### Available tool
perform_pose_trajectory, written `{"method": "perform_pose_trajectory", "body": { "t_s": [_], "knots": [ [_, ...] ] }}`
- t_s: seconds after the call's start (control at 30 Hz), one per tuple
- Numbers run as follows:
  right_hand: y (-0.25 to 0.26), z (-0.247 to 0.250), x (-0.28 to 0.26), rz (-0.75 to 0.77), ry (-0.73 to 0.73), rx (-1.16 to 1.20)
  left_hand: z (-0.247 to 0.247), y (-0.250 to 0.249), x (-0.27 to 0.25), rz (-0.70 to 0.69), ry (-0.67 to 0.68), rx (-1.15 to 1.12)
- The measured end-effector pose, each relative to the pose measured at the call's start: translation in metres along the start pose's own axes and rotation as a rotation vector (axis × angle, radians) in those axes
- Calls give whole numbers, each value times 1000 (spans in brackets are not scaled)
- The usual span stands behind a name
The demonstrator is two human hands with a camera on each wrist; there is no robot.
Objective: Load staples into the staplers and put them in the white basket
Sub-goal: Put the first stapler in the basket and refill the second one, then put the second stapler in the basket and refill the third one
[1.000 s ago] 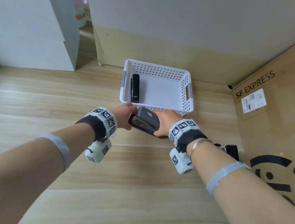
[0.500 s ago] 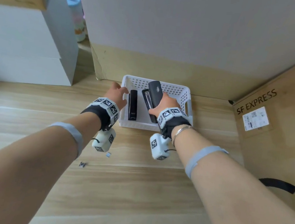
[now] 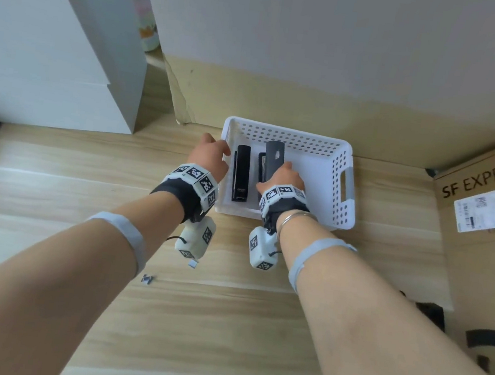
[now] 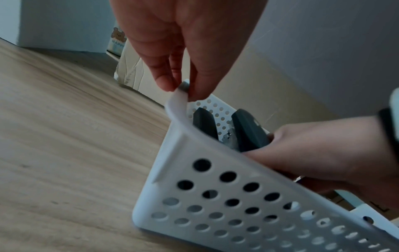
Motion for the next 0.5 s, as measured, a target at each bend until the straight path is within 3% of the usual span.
{"method": "perform_pose_trajectory", "body": {
  "t_s": [0.17, 0.37, 0.5],
  "knots": [
    [1, -4, 0, -3, 7, 33, -2, 1, 0, 1, -6, -1],
    [-6, 21, -15, -2, -109, -6, 4, -13, -14, -24, -57, 26],
    [-23, 46, -33, -5, -159, -56, 5, -35, -31, -67, -8, 18]
  ]
}}
Point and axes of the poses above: each hand's wrist, its own x-axis towards the middle knuckle, its own z-axis out of the back of the hand, y = z × x, the point moved 1 cm from there along x, towards the middle knuckle, and after that the axes turned 2 degrees about -y, right-handed, at the moved point
